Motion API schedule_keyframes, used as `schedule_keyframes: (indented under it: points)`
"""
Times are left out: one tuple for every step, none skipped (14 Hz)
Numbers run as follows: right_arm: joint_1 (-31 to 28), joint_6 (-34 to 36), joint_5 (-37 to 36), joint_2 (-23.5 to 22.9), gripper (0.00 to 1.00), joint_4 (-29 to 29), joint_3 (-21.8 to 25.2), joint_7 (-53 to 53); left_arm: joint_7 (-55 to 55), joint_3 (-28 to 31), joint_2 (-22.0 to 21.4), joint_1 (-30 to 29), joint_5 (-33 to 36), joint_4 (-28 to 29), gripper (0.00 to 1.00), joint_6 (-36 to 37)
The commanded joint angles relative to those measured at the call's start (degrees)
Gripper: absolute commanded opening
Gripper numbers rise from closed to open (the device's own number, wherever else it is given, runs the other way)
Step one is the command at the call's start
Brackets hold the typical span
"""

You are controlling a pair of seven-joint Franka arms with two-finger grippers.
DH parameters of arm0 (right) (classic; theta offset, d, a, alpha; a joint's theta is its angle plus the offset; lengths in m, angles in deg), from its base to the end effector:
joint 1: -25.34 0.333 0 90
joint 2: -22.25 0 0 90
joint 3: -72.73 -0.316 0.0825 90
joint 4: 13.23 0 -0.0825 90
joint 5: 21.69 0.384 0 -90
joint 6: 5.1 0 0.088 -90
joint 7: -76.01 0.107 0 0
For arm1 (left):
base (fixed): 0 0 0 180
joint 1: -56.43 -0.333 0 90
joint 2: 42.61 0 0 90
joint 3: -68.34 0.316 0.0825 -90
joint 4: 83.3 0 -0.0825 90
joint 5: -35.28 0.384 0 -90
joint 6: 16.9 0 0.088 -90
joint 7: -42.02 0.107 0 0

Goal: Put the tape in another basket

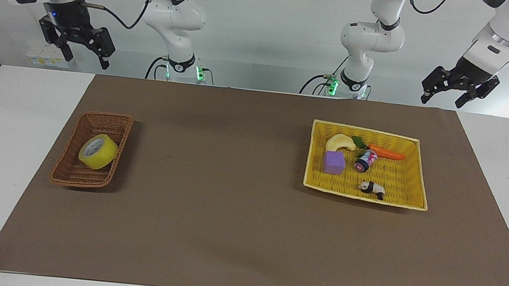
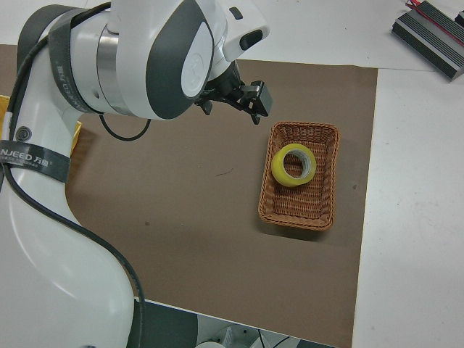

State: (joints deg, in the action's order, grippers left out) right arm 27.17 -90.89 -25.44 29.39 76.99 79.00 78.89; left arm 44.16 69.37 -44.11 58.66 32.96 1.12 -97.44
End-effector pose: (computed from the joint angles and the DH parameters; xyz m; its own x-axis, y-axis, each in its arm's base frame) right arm 0.5046 -0.0509 0.6820 0.9901 -0.1318 0.0492 -0.1342 -0.9897 0.0490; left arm 0.5284 -0.0158 0.6698 0.9971 -0.0649 -0.0398 -0.0632 -0.9971 0.0422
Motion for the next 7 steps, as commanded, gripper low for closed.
schedule_keyframes:
  points:
    - [-0.4, -0.3, 0.9, 0.5, 1.00, 1.1, -0.6, 0.1, 0.6, 0.4, 0.0, 0.6, 1.3, -0.9, 1.00, 1.2]
    - [-0.1, -0.2, 0.9, 0.6, 1.00, 1.2, -0.7, 0.2, 0.6, 0.4, 0.0, 0.6, 1.3, -0.9, 1.00, 1.2]
    - [0.1, 0.9, 0.8, 0.9, 1.00, 1.2, -0.9, 0.1, 0.6, 0.4, 0.0, 0.6, 1.3, -0.9, 1.00, 1.2]
    - [0.1, 3.4, 1.2, 1.1, 1.00, 1.1, -0.9, -0.2, 0.6, 0.4, 0.0, 0.6, 1.3, -0.9, 1.00, 1.2]
    - [0.1, 4.7, 3.9, 1.0, 1.00, 0.8, -0.9, 0.5, 0.6, 0.4, -0.1, 0.6, 1.3, -0.9, 1.00, 1.2]
    - [-0.1, 5.4, 6.0, 1.0, 1.00, 0.3, -0.7, 0.8, 0.6, 0.4, 0.0, 0.6, 1.3, -0.9, 1.00, 1.2]
    - [-0.1, 6.2, 6.8, 0.9, 1.00, 0.1, -0.8, 1.6, 0.6, 0.4, 0.0, 0.6, 1.3, -0.8, 1.00, 1.2]
